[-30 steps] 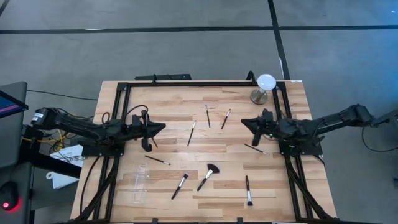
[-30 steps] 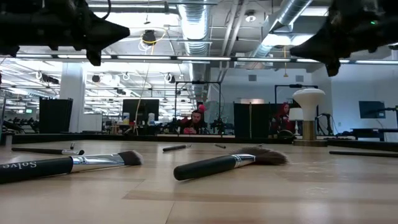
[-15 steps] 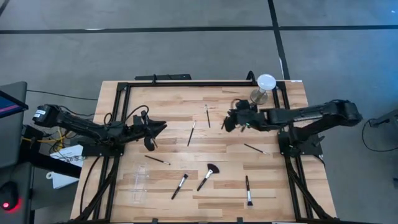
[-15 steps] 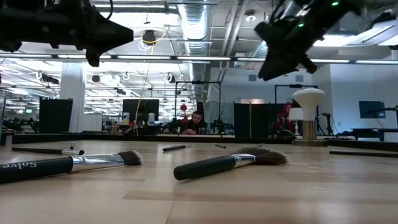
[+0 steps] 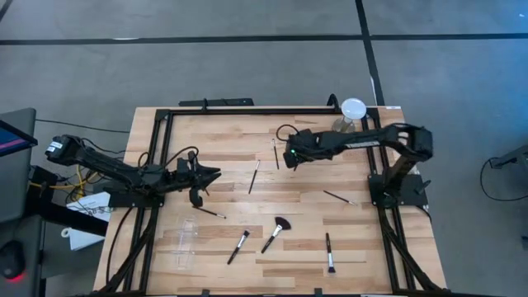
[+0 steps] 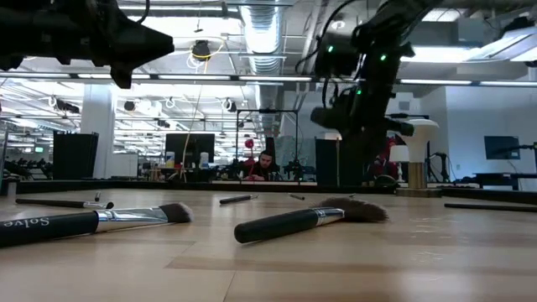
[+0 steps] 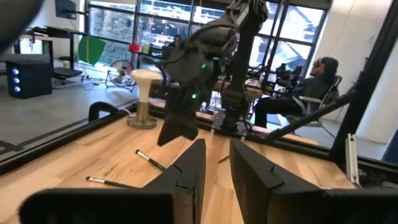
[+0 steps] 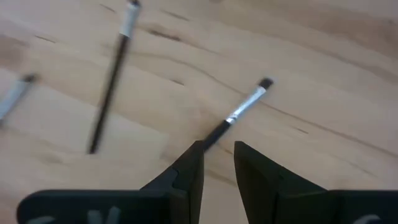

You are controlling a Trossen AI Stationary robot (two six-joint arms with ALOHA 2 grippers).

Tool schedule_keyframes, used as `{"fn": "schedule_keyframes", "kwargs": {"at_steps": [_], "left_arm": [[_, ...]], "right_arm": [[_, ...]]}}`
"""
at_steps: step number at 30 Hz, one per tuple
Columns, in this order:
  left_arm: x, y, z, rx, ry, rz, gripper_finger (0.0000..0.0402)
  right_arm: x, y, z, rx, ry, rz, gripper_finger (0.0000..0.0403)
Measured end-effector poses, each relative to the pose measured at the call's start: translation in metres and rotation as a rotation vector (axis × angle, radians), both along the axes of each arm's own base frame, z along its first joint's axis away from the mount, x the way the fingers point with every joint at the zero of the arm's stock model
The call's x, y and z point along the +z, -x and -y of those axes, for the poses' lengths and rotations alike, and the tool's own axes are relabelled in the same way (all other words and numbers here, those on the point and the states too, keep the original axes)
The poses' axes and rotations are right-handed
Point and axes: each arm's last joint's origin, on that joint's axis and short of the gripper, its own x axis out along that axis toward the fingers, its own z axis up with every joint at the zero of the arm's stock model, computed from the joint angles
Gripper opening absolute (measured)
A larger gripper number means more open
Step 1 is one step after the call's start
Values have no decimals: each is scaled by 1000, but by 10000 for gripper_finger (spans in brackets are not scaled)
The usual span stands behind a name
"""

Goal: Put items in baskets/containers
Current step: Put the eyeshadow brush into the transparent organizer

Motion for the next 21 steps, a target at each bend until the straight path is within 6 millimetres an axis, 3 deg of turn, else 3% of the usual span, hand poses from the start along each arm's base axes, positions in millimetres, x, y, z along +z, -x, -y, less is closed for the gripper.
{"fn": "schedule_keyframes", "kwargs": {"at_steps": [5, 13, 21], "left_arm": [[0, 0, 0, -1, 0, 0, 71], [0, 0, 1, -9, 0, -1, 71], [-5, 2, 1, -9, -1, -15, 71]], "right_arm": [[-11, -9, 17, -35, -36, -45, 79], [-33, -5, 40, -77, -114, -107, 79], [-32, -3, 46, -88, -123, -100, 79]]}}
